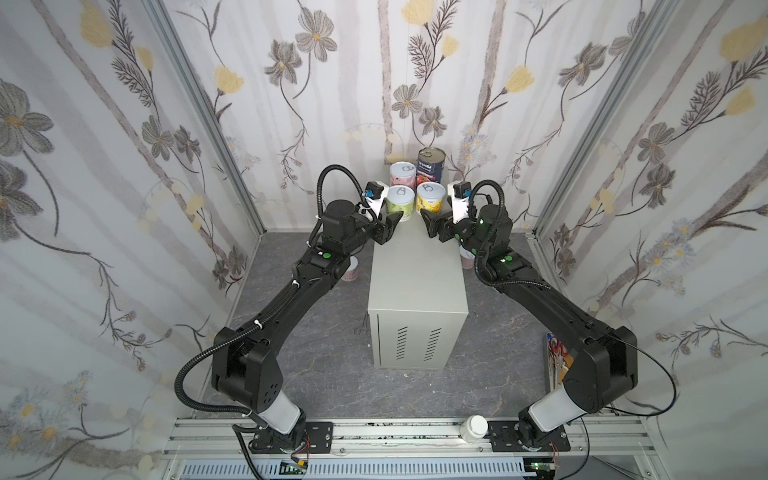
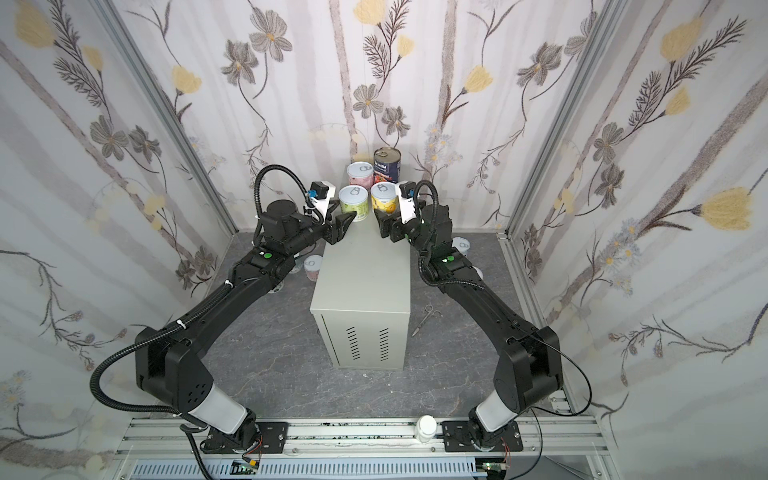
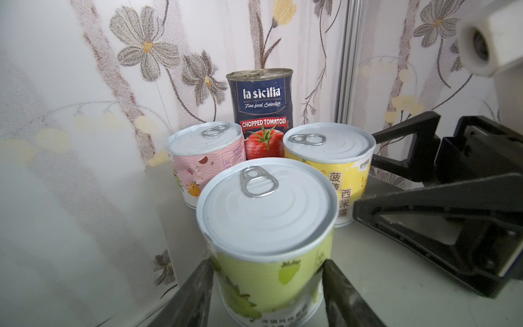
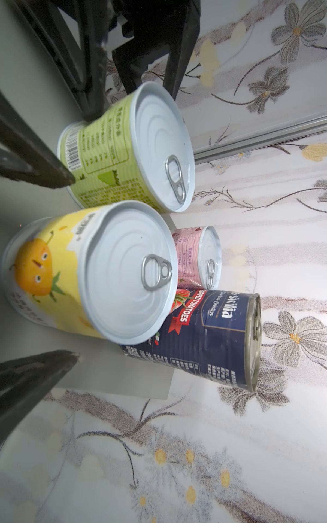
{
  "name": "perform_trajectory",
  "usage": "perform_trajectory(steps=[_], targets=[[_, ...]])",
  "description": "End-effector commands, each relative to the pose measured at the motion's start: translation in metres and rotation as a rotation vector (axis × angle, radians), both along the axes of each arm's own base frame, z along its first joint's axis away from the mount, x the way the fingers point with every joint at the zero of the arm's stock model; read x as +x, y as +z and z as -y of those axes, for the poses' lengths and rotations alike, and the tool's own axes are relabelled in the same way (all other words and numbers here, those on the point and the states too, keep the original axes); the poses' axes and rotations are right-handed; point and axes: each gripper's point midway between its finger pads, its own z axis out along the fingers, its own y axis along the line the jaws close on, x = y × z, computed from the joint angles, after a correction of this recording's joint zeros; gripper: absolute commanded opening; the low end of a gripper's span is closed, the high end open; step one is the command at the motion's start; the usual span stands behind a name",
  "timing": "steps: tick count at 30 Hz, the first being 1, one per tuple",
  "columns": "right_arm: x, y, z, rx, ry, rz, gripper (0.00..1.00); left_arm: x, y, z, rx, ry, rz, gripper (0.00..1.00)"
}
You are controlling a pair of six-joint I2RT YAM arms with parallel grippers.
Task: Place and organize the canned foods onto the counter
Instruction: 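Grasp the yellow can with the right gripper while the left gripper holds the green can, then hold the green and yellow cans together with both grippers, pressing them side by side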
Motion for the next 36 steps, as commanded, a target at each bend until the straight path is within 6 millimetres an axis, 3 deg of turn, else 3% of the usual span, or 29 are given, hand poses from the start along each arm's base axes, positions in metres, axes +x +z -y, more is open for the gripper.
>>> perform_trajectory(steps=[1, 5, 6, 11, 36], targets=[[0.0, 0.014, -0.001, 0.008, 0.008, 0.052, 0.88, 0.004, 0.006, 0.0, -0.003, 0.004, 0.025, 0.6], [0.0, 0.017, -0.001, 0.008, 0.004, 0.061, 0.87, 0.008, 0.005, 0.0, -0.001, 0.009, 0.023, 0.6], [0.007, 0.004, -0.004, -0.004, 0.003, 0.038, 0.87, 0.009, 0.005, 0.001, 0.0, 0.01, 0.023, 0.6], [0.011, 0.0, -0.006, -0.007, 0.001, 0.037, 0.86, 0.014, 0.004, 0.002, 0.005, 0.007, 0.019, 0.6], [0.021, 0.0, -0.007, -0.011, -0.019, 0.045, 0.76, 0.019, 0.0, 0.007, 0.014, -0.012, 0.003, 0.6]])
